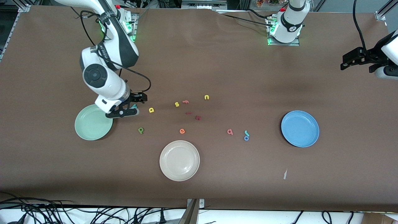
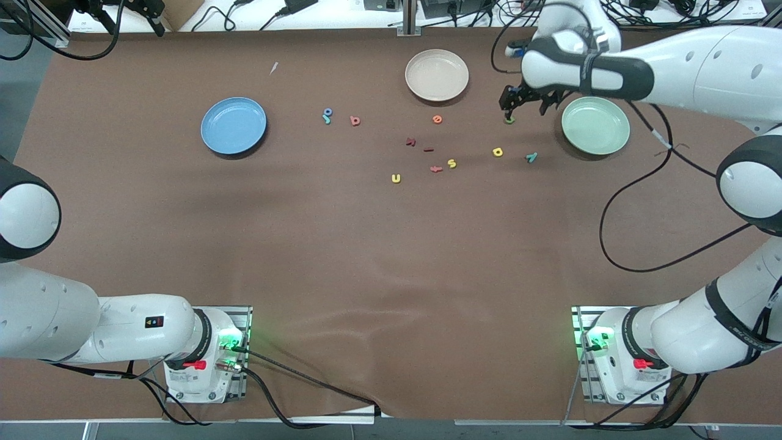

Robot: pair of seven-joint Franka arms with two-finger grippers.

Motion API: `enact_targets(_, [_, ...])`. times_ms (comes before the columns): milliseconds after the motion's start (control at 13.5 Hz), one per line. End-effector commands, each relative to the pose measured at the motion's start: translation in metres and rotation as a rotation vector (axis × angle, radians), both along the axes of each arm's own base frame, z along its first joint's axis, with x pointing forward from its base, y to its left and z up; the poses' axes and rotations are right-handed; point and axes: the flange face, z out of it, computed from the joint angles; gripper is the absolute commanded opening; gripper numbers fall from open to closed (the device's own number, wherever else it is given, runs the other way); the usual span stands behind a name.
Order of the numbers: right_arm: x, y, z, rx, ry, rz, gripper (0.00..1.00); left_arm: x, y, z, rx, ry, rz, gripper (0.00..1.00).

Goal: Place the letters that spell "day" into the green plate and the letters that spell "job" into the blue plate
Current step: 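Reach the right gripper down to the yellow foam letter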

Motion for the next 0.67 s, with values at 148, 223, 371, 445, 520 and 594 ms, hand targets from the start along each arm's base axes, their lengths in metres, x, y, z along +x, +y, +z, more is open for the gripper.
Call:
enact_targets(148, [-0.031, -0.003, -0.03, 0.021, -0.046, 0.045, 1.0, 0.001, 0.006, 0.008, -0.023, -0.01, 0.009, 1.0])
enact_targets(223, [-0.032, 0.003, -0.037, 0.024, -0.05, 0.057, 1.0, 0.002, 0.006, 0.008, -0.022, -0.01, 0.008, 1.0])
enact_targets(371, [-0.03, 0.006, -0.056, 0.03, -0.059, 0.062, 1.0, 0.007, -0.007, -0.001, -0.028, 0.003, -0.018, 1.0])
enact_targets(445, [-0.029, 0.008, -0.069, 0.032, -0.06, 0.067, 1.0, 0.016, -0.018, -0.018, -0.037, 0.034, -0.038, 1.0])
enact_targets(520, [-0.025, 0.009, -0.086, 0.035, -0.059, 0.065, 1.0, 0.026, -0.024, -0.028, -0.048, 0.024, -0.046, 1.0])
enact_targets(594, [-0.022, 0.01, -0.102, 0.039, -0.073, 0.083, 1.0, 0.032, -0.044, -0.032, -0.048, -0.019, -0.07, 1.0])
